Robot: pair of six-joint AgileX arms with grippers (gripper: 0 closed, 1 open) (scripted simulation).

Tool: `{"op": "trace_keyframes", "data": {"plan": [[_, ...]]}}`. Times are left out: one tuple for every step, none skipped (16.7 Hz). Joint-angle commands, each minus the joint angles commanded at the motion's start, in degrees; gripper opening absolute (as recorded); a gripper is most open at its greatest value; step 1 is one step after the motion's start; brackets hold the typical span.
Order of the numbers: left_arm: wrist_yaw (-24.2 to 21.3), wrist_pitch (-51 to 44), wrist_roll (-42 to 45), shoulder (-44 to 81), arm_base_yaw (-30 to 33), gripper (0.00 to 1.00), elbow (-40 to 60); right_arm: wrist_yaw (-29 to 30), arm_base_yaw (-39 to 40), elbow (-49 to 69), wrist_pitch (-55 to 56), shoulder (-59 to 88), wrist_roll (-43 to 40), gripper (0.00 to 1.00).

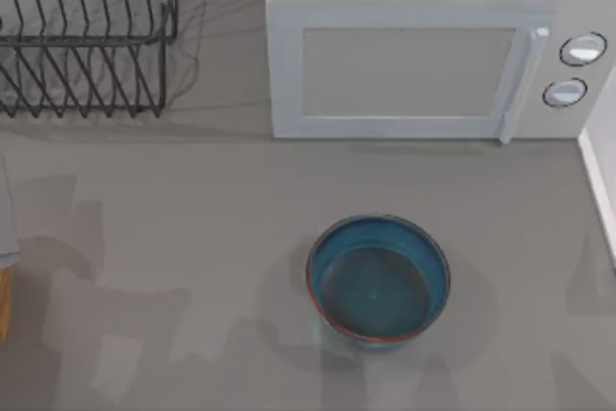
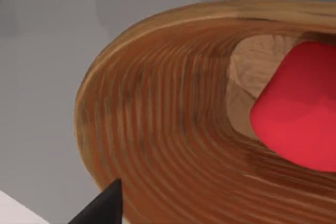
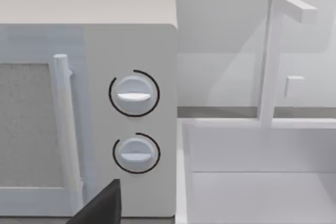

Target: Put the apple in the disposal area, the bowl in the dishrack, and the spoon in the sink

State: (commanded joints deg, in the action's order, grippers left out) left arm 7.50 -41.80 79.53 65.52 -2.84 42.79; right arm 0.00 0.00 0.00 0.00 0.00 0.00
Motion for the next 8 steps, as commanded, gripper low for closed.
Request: {"op": "trace_keyframes", "data": {"plan": [[-0.37,2.32,-4.92,-3.75,0.13,1.00,-2.53,0.00,0.00,0.00,0.00,0.00,0.00,1.00],[-0.75,4.73,-10.29,-7.73,0.27,1.00,-5.26,0.00,0.00,0.00,0.00,0.00,0.00,1.00],[-1.15,7.23,-16.07,-11.92,0.43,1.00,-8.16,0.00,0.00,0.00,0.00,0.00,0.00,1.00],[-1.56,9.81,-22.17,-16.33,0.61,1.00,-11.19,0.00,0.00,0.00,0.00,0.00,0.00,1.00],[-1.99,12.45,-28.44,-20.94,0.80,1.00,-14.31,0.00,0.00,0.00,0.00,0.00,0.00,1.00],[-2.45,15.15,-34.75,-25.70,1.00,1.00,-17.47,0.00,0.00,0.00,0.00,0.00,0.00,1.00],[-2.94,17.90,-40.97,-30.50,1.21,1.00,-20.62,0.00,0.00,0.00,0.00,0.00,0.00,1.00],[-3.45,20.71,-47.01,-35.28,1.42,1.00,-23.73,0.00,0.00,0.00,0.00,0.00,0.00,1.00]]}}
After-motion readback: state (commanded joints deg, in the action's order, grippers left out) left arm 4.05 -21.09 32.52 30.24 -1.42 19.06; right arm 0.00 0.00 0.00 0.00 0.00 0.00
